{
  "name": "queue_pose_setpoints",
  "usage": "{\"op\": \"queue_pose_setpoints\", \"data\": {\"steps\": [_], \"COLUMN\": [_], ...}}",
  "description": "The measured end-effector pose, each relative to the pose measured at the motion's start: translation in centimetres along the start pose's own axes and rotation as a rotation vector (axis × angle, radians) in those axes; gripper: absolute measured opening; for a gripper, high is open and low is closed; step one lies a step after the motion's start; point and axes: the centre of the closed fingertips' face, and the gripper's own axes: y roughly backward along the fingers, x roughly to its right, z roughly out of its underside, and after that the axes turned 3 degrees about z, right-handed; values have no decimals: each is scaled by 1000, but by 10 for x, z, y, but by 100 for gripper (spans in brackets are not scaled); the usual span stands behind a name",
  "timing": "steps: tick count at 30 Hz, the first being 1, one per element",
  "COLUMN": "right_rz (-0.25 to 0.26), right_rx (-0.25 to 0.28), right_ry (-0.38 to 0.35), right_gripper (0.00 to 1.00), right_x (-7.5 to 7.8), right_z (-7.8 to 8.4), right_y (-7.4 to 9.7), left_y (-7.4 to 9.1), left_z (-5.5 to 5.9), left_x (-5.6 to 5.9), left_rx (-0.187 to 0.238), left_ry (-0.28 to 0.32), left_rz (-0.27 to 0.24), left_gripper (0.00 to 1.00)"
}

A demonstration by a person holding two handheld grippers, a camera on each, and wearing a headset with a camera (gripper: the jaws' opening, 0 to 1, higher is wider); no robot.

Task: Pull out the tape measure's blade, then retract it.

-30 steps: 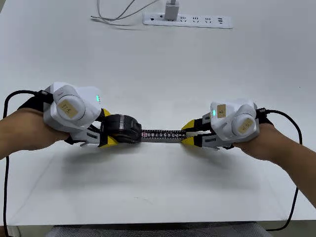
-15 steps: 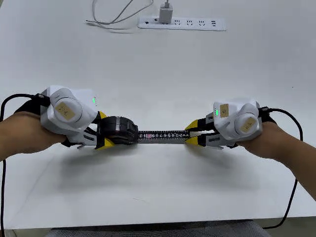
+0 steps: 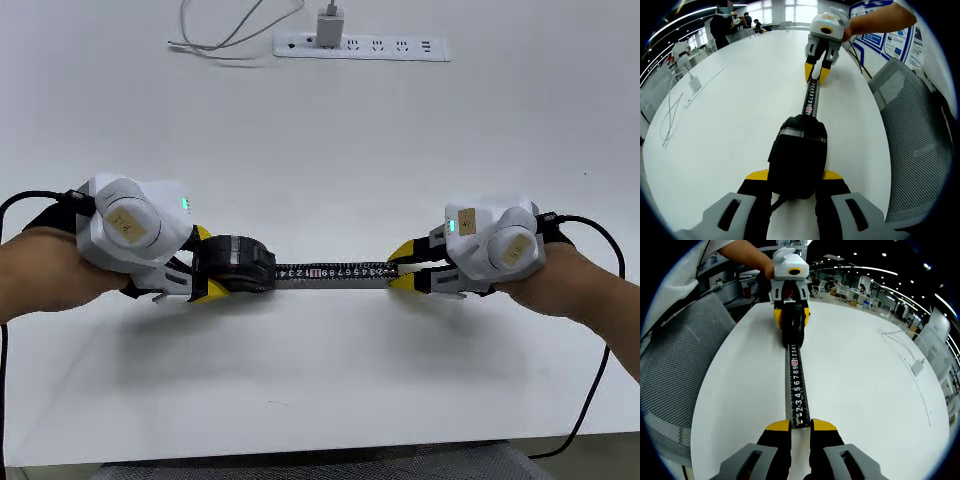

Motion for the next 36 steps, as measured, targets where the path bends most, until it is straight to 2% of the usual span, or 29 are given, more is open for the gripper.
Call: {"op": "queue_pose_setpoints", "data": {"steps": [15,27,36], "right_rz": [6,7,13], "right_rx": [-43,-69,-91], "right_ry": [-5,4,0], "right_gripper": [9,9,9], "right_x": [-2,4,8], "right_z": [18,28,42], "right_y": [15,26,34], "left_y": [-1,-1,-1], "left_z": [-1,-1,-1], "left_x": [0,0,0], "left_rx": [3,0,-1], "left_ry": [-3,-2,-2], "left_rz": [5,6,5], "left_gripper": [29,29,29]}}
